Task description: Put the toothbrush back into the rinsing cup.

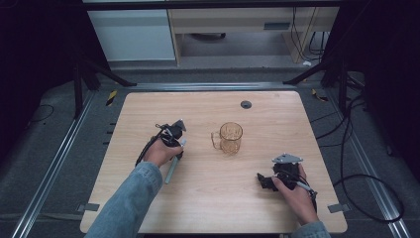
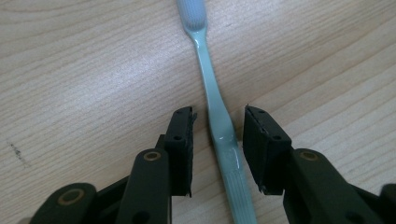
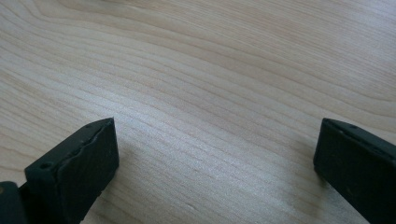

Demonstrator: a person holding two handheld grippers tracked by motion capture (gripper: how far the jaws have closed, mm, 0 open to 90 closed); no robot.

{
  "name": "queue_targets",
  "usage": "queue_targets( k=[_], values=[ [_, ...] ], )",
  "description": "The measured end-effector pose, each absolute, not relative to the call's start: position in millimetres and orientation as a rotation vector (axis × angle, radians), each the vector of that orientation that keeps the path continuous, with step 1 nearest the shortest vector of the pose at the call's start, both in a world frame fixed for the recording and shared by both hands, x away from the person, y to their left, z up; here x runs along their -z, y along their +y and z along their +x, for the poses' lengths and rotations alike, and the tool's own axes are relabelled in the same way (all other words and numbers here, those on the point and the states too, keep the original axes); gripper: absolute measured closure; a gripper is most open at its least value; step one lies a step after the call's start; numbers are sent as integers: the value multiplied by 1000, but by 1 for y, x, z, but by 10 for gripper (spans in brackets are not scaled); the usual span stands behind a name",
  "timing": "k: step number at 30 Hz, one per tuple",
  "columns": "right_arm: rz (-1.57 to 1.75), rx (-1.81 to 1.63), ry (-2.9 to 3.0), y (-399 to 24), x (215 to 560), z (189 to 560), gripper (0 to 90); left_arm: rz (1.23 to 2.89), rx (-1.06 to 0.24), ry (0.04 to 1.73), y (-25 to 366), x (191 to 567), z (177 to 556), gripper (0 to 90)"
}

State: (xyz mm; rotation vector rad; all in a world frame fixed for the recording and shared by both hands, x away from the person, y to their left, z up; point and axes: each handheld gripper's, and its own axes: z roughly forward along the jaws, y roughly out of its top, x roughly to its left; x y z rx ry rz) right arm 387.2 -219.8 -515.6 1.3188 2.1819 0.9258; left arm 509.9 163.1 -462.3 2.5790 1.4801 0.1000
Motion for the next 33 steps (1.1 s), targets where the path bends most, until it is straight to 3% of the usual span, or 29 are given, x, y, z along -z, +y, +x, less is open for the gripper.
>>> queue_targets(
  k=[16,23,33],
  values=[
    [1343,-931,2176,-219,515,387,4,2554,-106,1524,163,463,514,692],
    [1342,-931,2177,-219,515,387,4,2581,-132,1497,162,463,513,768],
    [1342,-932,2177,-219,515,387,4,2593,-169,1456,159,464,510,789]
  ],
)
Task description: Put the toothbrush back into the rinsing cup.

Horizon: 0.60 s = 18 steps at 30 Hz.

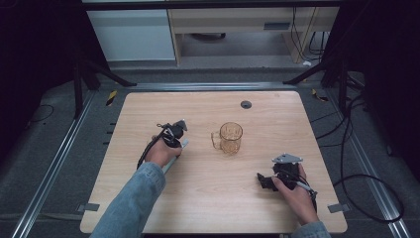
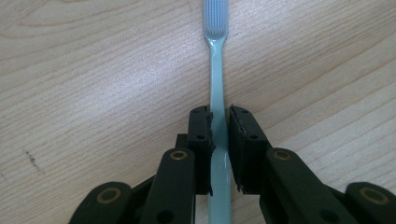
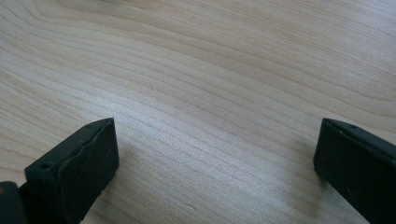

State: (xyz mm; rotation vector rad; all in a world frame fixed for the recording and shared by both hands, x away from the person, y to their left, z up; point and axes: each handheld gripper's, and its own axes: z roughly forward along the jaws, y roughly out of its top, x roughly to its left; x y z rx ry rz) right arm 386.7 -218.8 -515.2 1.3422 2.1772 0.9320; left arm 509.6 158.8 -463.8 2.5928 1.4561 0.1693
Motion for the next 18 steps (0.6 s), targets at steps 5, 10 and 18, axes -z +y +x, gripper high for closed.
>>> queue_targets(
  k=[5,10,18],
  values=[
    [1342,-932,2178,-219,515,387,4,2573,-196,1428,161,461,507,791],
    [1337,-933,2179,-219,515,387,4,2518,-210,1394,163,447,505,792],
    [1336,-931,2179,-219,515,387,4,2425,-256,1362,171,433,501,793]
  ],
)
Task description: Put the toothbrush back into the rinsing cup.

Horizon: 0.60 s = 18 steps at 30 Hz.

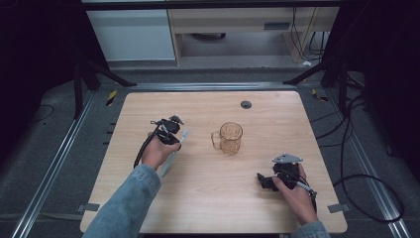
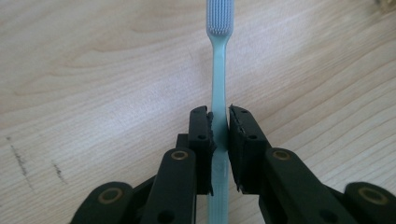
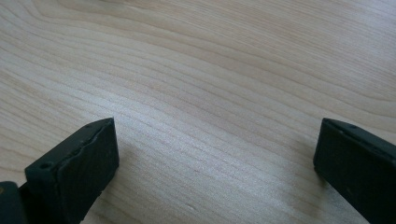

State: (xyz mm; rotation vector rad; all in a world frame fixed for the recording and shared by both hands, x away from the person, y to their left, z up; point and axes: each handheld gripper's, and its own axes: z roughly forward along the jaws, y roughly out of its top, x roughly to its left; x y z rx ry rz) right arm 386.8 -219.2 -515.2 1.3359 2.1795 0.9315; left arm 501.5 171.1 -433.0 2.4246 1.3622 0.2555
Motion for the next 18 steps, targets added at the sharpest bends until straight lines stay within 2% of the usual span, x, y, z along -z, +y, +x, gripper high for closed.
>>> queue_targets(
  k=[18],
  values=[
    [1337,-932,2179,-219,515,387,5,2217,-380,1304,179,406,493,793]
  ],
)
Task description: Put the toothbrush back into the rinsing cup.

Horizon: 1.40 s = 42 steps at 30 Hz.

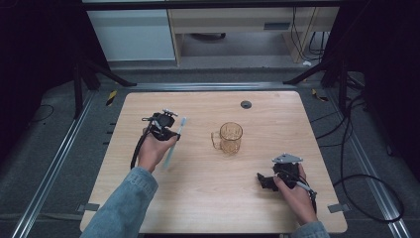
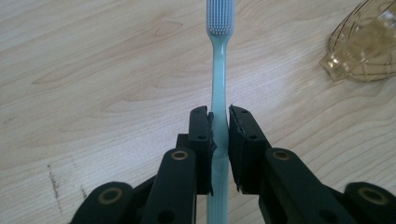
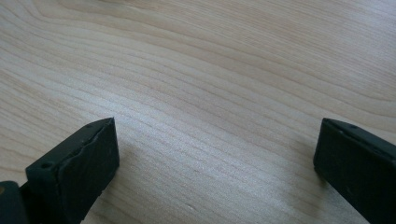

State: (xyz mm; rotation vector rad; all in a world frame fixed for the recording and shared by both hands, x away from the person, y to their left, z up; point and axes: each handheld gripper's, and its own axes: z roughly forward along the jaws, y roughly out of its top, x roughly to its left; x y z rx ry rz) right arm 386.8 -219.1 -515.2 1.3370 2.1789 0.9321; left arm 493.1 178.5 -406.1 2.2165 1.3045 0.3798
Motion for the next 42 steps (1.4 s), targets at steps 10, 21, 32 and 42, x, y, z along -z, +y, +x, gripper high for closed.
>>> queue_targets(
  k=[10,21,32,42],
  values=[
    [1333,-933,2184,-219,515,387,5,2109,-485,1236,166,385,490,793],
    [1327,-938,2190,-219,515,387,5,2040,-545,1172,150,369,486,793],
    [1324,-940,2193,-218,515,386,5,1984,-539,1140,138,362,487,793],
    [1320,-941,2198,-218,515,386,5,1919,-576,1106,128,354,483,793]
  ],
)
